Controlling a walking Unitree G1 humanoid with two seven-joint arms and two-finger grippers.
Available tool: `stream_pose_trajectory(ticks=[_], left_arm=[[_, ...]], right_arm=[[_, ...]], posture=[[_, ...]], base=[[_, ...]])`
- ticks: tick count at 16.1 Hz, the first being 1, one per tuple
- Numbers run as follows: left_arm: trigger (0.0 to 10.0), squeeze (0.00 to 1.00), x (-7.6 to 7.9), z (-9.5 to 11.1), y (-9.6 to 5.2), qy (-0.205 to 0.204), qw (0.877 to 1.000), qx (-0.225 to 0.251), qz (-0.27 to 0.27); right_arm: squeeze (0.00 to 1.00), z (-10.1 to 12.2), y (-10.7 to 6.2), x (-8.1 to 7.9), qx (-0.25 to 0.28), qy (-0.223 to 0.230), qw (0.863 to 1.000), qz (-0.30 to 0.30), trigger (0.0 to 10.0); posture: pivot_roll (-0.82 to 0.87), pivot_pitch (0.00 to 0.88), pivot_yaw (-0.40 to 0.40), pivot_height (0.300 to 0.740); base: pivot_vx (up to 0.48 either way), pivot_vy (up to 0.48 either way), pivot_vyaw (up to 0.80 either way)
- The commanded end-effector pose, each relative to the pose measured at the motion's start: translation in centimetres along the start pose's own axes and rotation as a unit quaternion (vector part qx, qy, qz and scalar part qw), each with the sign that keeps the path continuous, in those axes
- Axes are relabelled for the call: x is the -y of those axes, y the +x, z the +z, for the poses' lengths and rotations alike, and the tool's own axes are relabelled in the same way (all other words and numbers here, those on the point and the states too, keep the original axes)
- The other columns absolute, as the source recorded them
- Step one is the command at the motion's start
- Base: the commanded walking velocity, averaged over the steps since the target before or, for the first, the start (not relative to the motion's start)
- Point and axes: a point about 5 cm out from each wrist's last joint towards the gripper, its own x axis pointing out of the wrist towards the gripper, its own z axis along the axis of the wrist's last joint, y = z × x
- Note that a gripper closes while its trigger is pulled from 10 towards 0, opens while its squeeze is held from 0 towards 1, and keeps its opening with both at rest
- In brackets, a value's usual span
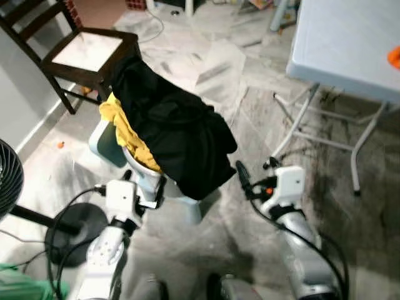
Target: Hang hanger
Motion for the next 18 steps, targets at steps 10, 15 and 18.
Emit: stream_pose_trajectory(ticks=[10, 15, 18], left_arm=[[10.0, 0.00, -0.13, -0.66, -0.69, 0.004, 1.000, -0.019, -0.010], [10.0, 0.00, -0.59, -0.81, -0.58, 0.004, 1.000, -0.025, 0.006], [10.0, 0.00, -0.26, -0.69, -0.52, 0.001, 1.000, -0.020, -0.007]], right_arm=[[0.00, -1.12, -0.78, -0.55, -0.023, 0.010, 1.000, 0.003, 10.0], [0.00, -1.32, -0.92, -0.69, -0.028, 0.018, 0.999, 0.004, 10.0], [0.00, -1.20, -0.86, -0.74, -0.024, 0.007, 1.000, 0.008, 10.0]], posture=[[-0.02, 0.255, -0.010, 0.740], [-0.02, 0.250, -0.007, 0.740], [-0.02, 0.248, -0.001, 0.740]], base=[[0.025, -0.422, 0.00], [0.000, 0.000, 0.00], [0.000, 0.000, 0.72]])
